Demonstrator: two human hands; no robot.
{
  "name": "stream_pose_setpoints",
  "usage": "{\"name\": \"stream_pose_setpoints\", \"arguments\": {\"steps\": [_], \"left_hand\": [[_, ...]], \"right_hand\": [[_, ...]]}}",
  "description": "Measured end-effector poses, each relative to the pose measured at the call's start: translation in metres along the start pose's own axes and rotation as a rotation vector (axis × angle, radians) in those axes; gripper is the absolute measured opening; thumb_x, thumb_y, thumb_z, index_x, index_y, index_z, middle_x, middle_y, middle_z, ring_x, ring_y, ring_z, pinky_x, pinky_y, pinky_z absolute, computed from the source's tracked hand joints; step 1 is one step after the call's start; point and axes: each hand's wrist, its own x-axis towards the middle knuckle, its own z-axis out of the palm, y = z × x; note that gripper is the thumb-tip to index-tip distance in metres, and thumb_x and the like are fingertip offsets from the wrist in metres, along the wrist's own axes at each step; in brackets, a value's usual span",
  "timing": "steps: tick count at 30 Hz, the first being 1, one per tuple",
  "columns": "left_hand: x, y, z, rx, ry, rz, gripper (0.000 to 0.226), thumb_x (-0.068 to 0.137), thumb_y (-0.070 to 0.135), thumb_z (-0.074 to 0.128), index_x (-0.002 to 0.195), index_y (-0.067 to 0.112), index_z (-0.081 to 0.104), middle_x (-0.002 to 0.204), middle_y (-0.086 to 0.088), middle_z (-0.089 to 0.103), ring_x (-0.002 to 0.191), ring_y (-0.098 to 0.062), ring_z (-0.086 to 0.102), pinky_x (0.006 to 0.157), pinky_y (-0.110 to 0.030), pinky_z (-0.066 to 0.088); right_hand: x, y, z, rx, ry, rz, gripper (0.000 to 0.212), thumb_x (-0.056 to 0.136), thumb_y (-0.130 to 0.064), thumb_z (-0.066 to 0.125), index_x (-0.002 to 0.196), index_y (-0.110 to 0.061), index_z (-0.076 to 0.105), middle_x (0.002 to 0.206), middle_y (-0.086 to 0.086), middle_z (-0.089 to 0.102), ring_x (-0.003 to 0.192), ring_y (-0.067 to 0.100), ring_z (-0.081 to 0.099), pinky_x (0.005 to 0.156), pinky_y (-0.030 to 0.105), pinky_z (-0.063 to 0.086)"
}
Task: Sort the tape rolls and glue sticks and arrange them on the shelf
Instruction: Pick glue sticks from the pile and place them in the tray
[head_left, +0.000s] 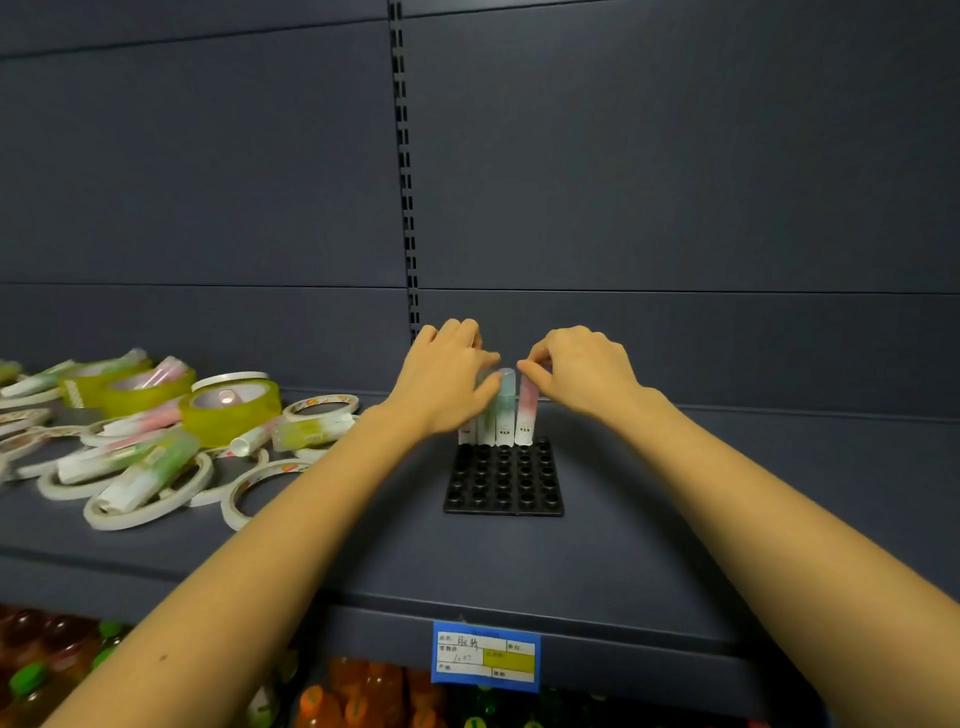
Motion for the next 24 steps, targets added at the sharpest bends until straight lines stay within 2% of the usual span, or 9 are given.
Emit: {"name": "stream_pose_setpoints", "arguments": {"steps": [4,8,10,12,14,19,24], "left_hand": [[-0.006,-0.016,-0.013,-0.048,0.115,-0.109,0.039,0.095,0.034,0.043,0.127,0.015,0.057,0.112,-0.006,0.051,0.108,-0.022,0.045,0.086,-0.033,0.029],[-0.02,-0.038,-0.026,-0.047,0.1,-0.205,0.035,0.095,0.031,0.044,0.12,0.014,0.061,0.112,-0.008,0.056,0.108,-0.026,0.048,0.089,-0.035,0.032],[-0.031,-0.051,-0.031,-0.047,0.09,-0.238,0.032,0.095,0.029,0.045,0.114,0.013,0.064,0.109,-0.008,0.06,0.105,-0.026,0.051,0.086,-0.035,0.035],[-0.044,-0.064,-0.037,-0.058,0.089,-0.279,0.03,0.094,0.029,0.046,0.11,0.013,0.066,0.105,-0.008,0.063,0.102,-0.026,0.053,0.08,-0.033,0.035],[-0.057,-0.078,-0.042,-0.057,0.083,-0.327,0.03,0.093,0.028,0.046,0.108,0.013,0.067,0.105,-0.007,0.064,0.102,-0.026,0.055,0.076,-0.031,0.035],[-0.087,-0.115,-0.054,-0.076,0.06,-0.43,0.029,0.092,0.029,0.048,0.107,0.012,0.068,0.109,-0.008,0.065,0.101,-0.028,0.057,0.078,-0.035,0.043],[-0.117,-0.162,-0.067,-0.099,0.05,-0.495,0.029,0.091,0.03,0.05,0.103,0.012,0.069,0.106,-0.007,0.069,0.097,-0.028,0.062,0.076,-0.035,0.048]], "right_hand": [[-0.001,-0.006,0.001,-0.058,0.003,-0.029,0.032,0.096,-0.037,0.043,0.097,-0.02,0.071,0.1,0.002,0.068,0.091,0.026,0.062,0.065,0.03,0.037],[0.003,-0.01,-0.008,-0.105,-0.057,-0.024,0.041,0.096,-0.041,0.041,0.091,-0.015,0.073,0.1,0.004,0.069,0.086,0.025,0.059,0.065,0.031,0.039],[0.006,-0.014,-0.015,-0.153,-0.104,-0.06,0.045,0.095,-0.049,0.04,0.102,-0.019,0.072,0.116,0.001,0.061,0.102,0.024,0.055,0.072,0.035,0.042],[0.005,-0.021,-0.019,-0.169,-0.133,-0.102,0.046,0.092,-0.055,0.041,0.118,-0.024,0.064,0.13,0.0,0.05,0.12,0.023,0.046,0.081,0.037,0.042],[0.005,-0.032,-0.02,-0.115,-0.087,-0.129,0.045,0.092,-0.053,0.045,0.124,-0.025,0.058,0.134,-0.001,0.048,0.123,0.022,0.044,0.083,0.037,0.042],[0.005,-0.081,-0.012,0.042,-0.07,-0.19,0.029,0.093,-0.039,0.05,0.116,-0.026,0.06,0.117,-0.004,0.062,0.105,0.022,0.058,0.078,0.032,0.045],[0.01,-0.141,0.007,0.072,-0.123,-0.227,0.022,0.091,-0.035,0.052,0.108,-0.027,0.064,0.11,-0.003,0.065,0.1,0.022,0.06,0.078,0.034,0.047]]}}
